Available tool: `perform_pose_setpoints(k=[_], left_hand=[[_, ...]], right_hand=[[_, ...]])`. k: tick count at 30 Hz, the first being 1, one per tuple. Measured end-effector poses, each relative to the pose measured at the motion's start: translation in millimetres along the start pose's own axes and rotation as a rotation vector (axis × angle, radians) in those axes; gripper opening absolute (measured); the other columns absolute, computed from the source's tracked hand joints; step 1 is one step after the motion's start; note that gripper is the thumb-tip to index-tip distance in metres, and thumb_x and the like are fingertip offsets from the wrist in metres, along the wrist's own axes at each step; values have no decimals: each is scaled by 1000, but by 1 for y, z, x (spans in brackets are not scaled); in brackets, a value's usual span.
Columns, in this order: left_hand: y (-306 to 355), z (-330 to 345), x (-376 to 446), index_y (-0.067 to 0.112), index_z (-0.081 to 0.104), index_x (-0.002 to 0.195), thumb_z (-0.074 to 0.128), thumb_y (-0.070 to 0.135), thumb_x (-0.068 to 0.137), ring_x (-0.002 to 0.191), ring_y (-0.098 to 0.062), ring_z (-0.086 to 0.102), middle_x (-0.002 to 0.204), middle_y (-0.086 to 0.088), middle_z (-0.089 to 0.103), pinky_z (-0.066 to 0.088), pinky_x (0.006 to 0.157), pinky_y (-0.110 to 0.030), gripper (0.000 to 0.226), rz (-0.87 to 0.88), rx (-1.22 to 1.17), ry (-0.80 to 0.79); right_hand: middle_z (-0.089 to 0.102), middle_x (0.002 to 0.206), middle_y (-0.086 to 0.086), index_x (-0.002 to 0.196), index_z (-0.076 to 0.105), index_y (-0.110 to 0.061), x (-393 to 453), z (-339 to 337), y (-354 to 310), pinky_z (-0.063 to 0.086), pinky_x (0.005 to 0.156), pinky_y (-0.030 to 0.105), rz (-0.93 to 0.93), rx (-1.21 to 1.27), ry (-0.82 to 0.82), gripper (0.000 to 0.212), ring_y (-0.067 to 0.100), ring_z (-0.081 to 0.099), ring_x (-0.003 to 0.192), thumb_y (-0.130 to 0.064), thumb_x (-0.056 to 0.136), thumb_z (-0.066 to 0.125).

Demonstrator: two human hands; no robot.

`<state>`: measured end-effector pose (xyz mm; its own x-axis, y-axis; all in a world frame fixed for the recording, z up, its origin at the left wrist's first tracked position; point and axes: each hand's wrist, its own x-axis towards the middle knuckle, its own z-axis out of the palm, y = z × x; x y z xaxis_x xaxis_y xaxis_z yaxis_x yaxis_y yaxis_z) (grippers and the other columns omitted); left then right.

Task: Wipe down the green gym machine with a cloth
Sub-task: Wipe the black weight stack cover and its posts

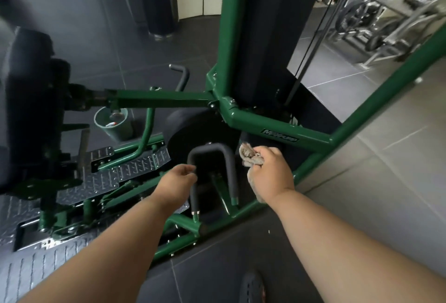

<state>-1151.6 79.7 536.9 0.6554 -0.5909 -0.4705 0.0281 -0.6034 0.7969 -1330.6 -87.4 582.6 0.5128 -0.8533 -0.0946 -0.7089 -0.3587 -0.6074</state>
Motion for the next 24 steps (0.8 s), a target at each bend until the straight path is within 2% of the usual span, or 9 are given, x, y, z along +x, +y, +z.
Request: perform_pose_setpoints(k=[3,5,7,10,12,15,18,20,24], left_hand=[[24,35,10,26,65,130,62,23,100,64,-13,61,84,1,67,44,58,-24,30,-40,13,22],[43,58,14,26,67,129,63,22,99,75,-24,68,96,-8,73,46,64,-26,31,-52,25,41],[62,76,18,31,69,118,66,25,95,81,-20,70,105,-6,76,55,75,-29,25,-58,29,44],[88,97,30,32,73,92,71,26,87,86,-19,70,87,3,76,59,94,-38,8,-54,12,66],[107,104,35,30,75,100,70,26,87,79,-19,66,80,4,72,57,85,-37,14,-48,12,76],[141,110,38,25,73,119,70,25,90,77,-15,63,86,4,70,53,76,-32,29,-22,41,82],[176,121,45,28,69,122,68,21,97,86,-19,69,94,3,73,51,71,-27,26,31,113,28],[197,128,53,29,69,122,69,24,96,88,-18,72,95,1,75,54,69,-26,27,74,142,-13],[241,139,74,30,69,123,67,25,98,57,-7,61,80,4,70,46,51,-18,26,199,267,-89]], right_hand=[[51,134,-6,127,66,-30,25,-27,36,46,84,30,26,18,-5,45,21,58,95,-10,88,57],[50,136,-7,129,65,-29,41,-46,56,42,83,27,18,41,-28,43,18,54,93,-9,92,56],[48,141,-7,135,62,-27,57,-66,71,40,86,25,1,45,-44,43,17,53,97,-10,96,56],[47,148,-4,147,56,-24,79,-96,88,43,95,28,-30,6,-28,46,22,58,118,-20,101,57],[47,151,-2,150,53,-24,92,-116,96,44,102,33,-29,-1,-12,47,24,56,127,-24,103,56],[46,152,-1,153,50,-24,103,-144,101,44,103,36,-25,-1,1,47,26,55,130,-26,106,54],[47,150,1,153,49,-23,114,-168,106,42,94,31,-4,9,26,46,27,56,127,-25,107,52],[48,148,2,152,50,-23,121,-182,108,45,97,32,3,11,29,46,28,57,126,-25,106,51],[55,143,3,150,53,-21,129,-210,110,48,103,37,1,-6,70,47,28,58,126,-25,104,54]])
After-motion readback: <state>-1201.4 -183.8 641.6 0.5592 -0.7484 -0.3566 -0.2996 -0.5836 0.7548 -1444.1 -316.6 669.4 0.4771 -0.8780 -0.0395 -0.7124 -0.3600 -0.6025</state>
